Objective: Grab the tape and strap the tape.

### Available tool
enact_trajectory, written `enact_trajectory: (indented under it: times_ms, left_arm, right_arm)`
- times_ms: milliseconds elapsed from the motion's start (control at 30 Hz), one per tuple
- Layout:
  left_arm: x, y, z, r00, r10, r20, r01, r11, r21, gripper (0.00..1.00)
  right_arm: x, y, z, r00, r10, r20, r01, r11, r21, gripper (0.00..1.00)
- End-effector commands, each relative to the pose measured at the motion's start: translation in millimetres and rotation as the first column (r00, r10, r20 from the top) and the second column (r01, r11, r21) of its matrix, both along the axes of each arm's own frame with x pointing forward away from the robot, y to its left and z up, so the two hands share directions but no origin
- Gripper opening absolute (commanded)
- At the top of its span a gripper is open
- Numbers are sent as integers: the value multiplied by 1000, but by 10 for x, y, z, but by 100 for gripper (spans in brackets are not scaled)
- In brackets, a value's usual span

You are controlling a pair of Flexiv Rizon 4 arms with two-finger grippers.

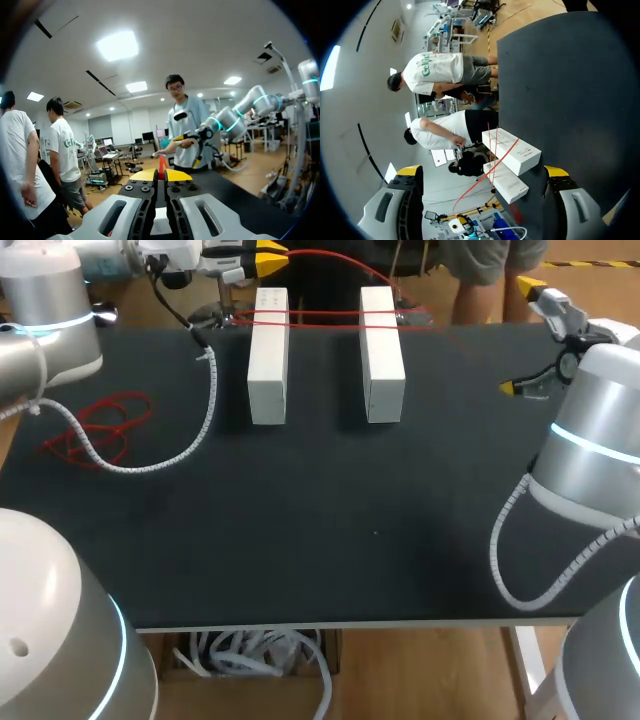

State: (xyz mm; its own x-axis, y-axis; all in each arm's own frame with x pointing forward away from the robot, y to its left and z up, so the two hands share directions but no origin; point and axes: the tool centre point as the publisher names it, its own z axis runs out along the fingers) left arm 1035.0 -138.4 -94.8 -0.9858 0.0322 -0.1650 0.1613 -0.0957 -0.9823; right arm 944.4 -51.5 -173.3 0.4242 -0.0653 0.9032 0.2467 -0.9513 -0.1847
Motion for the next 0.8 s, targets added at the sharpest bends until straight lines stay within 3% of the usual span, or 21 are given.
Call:
enact_trajectory:
  times_ms: [33, 433, 800]
  left_arm:
    - [-8, 1, -3, 1000, 1, 1, -1, 1000, 0, 0]
    - [-8, 1, -3, 1000, 1, 1, -1, 1000, 0, 0]
    - [-8, 1, -3, 1000, 1, 1, -1, 1000, 0, 0]
  right_arm:
    - [87, 202, -152, 978, -204, 43, 206, 978, -21, 100]
    - [208, 353, -223, 929, -365, 61, 357, 927, 111, 100]
    - [338, 352, -247, 937, -344, 55, 318, 908, 271, 100]
